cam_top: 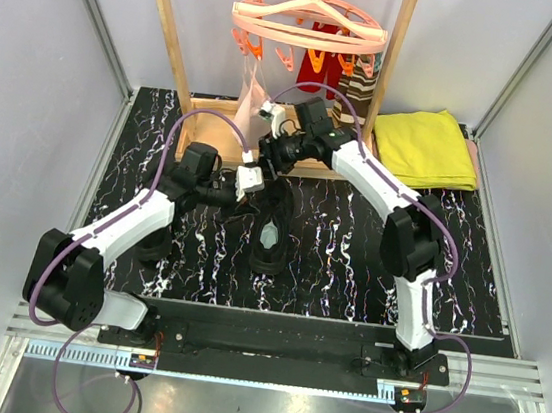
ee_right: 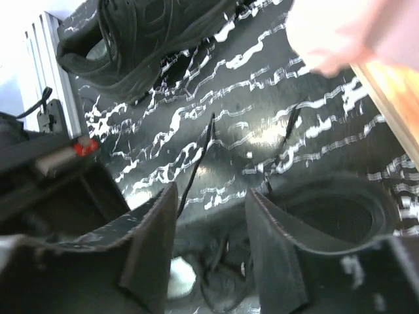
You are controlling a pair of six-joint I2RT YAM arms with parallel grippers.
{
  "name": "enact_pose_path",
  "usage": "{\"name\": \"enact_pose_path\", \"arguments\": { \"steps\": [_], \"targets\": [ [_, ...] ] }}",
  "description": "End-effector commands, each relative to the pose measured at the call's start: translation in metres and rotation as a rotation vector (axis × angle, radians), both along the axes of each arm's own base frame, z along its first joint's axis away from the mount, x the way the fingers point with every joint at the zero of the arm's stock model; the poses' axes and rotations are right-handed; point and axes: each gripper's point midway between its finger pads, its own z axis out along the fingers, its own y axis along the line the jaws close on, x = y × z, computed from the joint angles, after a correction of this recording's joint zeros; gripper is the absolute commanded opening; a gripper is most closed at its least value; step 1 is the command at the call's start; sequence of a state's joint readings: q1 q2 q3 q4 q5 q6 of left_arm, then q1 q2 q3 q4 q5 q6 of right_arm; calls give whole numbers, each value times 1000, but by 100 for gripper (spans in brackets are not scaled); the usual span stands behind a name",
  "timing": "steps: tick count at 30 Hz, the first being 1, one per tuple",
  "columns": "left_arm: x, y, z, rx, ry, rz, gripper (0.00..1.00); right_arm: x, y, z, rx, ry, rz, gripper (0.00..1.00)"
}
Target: Tie the shoes
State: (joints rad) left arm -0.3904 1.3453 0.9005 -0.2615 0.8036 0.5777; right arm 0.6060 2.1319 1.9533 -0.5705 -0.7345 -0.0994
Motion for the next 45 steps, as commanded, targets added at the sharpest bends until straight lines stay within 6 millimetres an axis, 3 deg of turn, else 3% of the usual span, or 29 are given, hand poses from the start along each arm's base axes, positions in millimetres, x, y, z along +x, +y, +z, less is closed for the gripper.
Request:
{"name": "enact_pose_path", "arguments": {
  "steps": [1,3,8,12,20,32,41,45],
  "targets": [
    [6,-5,16,-41,-74,-8,0,-5,-29,45,39,-61,-33,58],
    [8,-6,16,-44,-69,5,0,-11,-40,53,48,-57,-33,58],
    [15,-9,19,-58,-69,13,0,-34,-60,43,48,-24,18,55],
    [19,-11,18,-58,-61,13,0,-49,-58,36,62,-1,83,55],
    [20,-13,18,-58,-54,0,0,-59,-48,19,31,-14,146,56],
    [23,-14,13,-49,-39,-6,0,-74,-48,2,13,-111,265,59],
    [26,-17,13,-54,-33,-14,0,-71,-42,-6,10,-136,292,57],
    [27,-18,12,-54,-29,-15,0,-71,-35,-6,14,-139,302,51]
  ]
}}
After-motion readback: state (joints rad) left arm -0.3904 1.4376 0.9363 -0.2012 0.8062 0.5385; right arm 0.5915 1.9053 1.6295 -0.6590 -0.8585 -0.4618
